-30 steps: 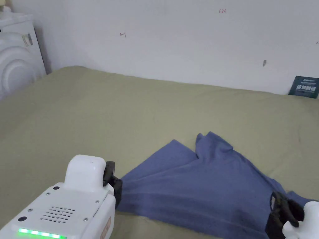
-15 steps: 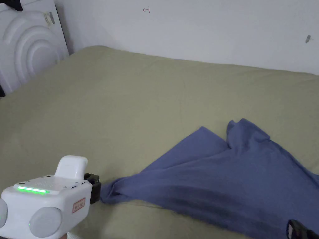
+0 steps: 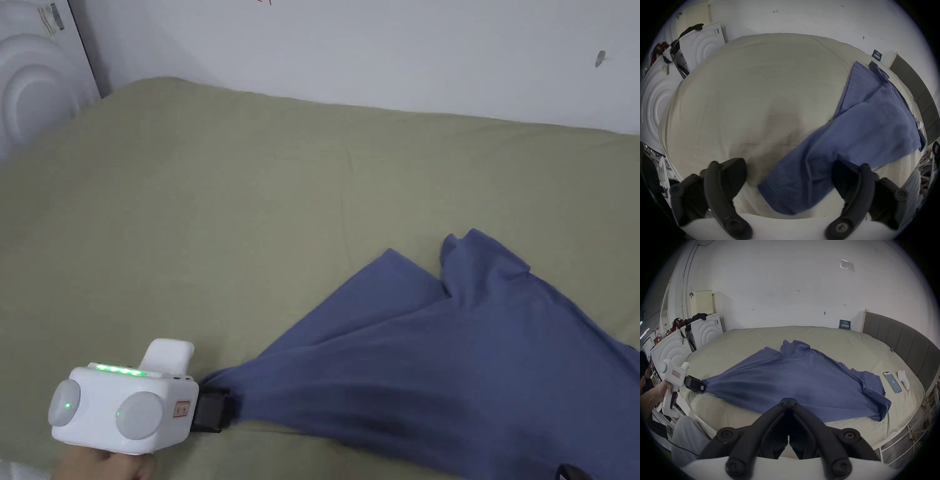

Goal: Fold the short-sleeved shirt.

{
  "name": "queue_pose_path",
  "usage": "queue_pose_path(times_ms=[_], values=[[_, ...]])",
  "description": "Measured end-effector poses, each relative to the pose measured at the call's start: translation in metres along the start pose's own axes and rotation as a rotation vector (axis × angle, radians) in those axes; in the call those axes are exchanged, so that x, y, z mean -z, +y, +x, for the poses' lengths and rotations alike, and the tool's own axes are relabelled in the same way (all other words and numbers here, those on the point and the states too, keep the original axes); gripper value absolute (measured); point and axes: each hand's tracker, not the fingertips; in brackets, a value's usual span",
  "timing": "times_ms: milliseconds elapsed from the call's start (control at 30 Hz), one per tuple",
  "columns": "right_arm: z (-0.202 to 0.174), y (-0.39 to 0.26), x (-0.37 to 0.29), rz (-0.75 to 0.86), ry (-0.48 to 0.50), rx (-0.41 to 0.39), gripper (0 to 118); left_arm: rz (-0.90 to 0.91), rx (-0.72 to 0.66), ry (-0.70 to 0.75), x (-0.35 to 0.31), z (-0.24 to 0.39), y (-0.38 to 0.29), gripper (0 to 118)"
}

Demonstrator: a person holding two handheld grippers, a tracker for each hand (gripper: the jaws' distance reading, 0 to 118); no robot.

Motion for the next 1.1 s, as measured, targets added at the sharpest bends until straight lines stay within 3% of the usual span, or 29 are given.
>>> queue_pose_path(times_ms=[33,67,100,133,167,300,433,633,767,800,833,867,900,933,1000,1100], values=[[0.002,-0.001,0.002,-0.004,0.002,0.003,2,0.000,0.008,-0.024,-0.005,-0.001,0.001,92],[0.004,-0.002,0.004,-0.008,0.004,0.005,2,0.012,-0.002,-0.028,-0.011,-0.001,0.000,72],[0.007,-0.002,0.008,-0.018,0.002,0.008,2,0.020,0.002,-0.062,-0.015,-0.001,0.001,51],[0.010,-0.002,0.012,-0.028,0.003,0.011,2,0.028,-0.007,-0.106,-0.018,-0.004,0.002,16],[0.014,-0.002,0.017,-0.035,0.001,0.012,2,0.041,-0.031,-0.144,-0.021,-0.003,0.001,2],[0.034,0.008,0.040,-0.065,-0.015,0.026,2,0.046,0.035,-0.092,-0.027,0.011,0.001,2],[0.064,0.039,0.085,-0.105,-0.016,0.018,2,0.045,0.006,-0.103,-0.030,0.012,0.001,2],[0.110,0.106,0.193,-0.129,-0.023,0.006,2,0.037,-0.061,-0.112,-0.028,0.012,-0.001,2],[0.127,0.147,0.266,-0.213,-0.021,-0.044,2,0.033,-0.071,-0.106,-0.033,0.021,0.002,2],[0.130,0.155,0.282,-0.230,-0.017,-0.061,7,0.030,-0.072,-0.104,-0.033,0.021,0.002,2],[0.133,0.163,0.298,-0.262,0.001,-0.078,25,0.027,-0.081,-0.101,-0.032,0.022,0.002,2],[0.138,0.167,0.315,-0.302,0.004,-0.086,76,0.024,-0.099,-0.108,-0.031,0.022,0.002,2],[0.141,0.168,0.333,-0.384,0.005,-0.091,110,0.023,-0.113,-0.114,-0.031,0.022,0.001,2],[0.145,0.167,0.345,-0.408,-0.012,-0.098,118,0.023,-0.116,-0.114,-0.030,0.023,0.001,2],[0.136,0.167,0.348,-0.422,-0.026,-0.133,110,0.020,-0.112,-0.113,-0.030,0.026,0.001,2],[0.133,0.157,0.357,-0.499,-0.049,-0.154,110,0.016,-0.110,-0.113,-0.030,0.027,0.001,2]])
